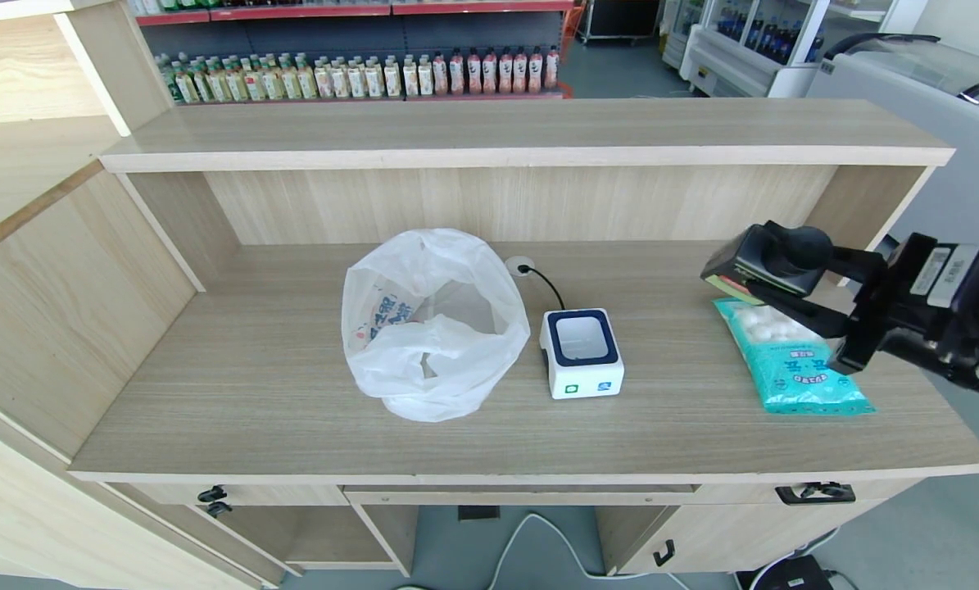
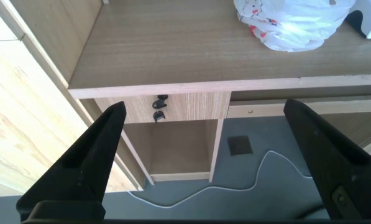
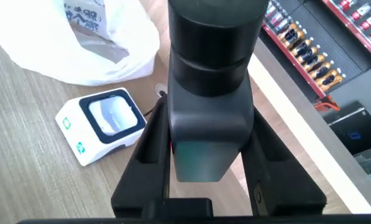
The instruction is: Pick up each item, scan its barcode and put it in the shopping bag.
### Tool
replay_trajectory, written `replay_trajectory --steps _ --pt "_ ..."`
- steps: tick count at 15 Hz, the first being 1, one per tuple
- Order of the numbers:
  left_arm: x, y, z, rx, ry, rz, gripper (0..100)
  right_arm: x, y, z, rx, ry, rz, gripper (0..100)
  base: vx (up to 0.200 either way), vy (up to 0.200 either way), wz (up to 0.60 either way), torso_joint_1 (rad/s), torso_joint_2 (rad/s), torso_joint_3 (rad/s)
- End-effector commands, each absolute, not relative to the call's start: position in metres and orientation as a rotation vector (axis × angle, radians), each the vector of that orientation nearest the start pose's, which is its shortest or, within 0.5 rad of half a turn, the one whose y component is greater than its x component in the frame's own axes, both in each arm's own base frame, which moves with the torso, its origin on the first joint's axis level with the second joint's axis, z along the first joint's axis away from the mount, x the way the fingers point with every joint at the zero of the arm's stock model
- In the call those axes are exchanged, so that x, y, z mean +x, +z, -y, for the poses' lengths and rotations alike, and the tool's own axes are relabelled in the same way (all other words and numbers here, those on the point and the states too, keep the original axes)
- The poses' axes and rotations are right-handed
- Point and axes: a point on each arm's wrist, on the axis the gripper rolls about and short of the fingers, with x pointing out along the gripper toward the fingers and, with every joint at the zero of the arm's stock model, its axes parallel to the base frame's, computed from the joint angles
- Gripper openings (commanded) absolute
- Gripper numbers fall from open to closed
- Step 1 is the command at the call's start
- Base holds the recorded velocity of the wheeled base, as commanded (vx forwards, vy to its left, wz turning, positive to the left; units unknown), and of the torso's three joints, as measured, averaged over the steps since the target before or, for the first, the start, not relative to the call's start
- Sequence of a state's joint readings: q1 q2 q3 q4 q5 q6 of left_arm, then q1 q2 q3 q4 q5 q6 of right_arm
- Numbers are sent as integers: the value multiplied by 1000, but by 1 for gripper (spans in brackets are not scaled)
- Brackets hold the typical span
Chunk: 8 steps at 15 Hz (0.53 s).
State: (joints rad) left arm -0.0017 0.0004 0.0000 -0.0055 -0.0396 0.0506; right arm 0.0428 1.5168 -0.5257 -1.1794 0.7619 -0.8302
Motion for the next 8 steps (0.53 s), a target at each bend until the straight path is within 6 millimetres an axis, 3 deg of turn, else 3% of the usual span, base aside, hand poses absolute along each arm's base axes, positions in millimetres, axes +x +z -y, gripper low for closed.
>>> replay_trajectory --steps 1,4,6,8 --pt "-23 76 1 51 -41 7 100 171 219 -34 -893 719 620 0 0 0 0 0 0 0" --pt "-23 76 1 51 -41 7 100 151 229 -45 -914 771 735 0 0 0 0 0 0 0" --pt "-23 76 1 51 -41 7 100 150 225 -48 -913 800 732 0 0 0 0 0 0 0" --pt "-23 76 1 51 -41 7 100 157 231 -51 -1024 787 816 0 0 0 0 0 0 0"
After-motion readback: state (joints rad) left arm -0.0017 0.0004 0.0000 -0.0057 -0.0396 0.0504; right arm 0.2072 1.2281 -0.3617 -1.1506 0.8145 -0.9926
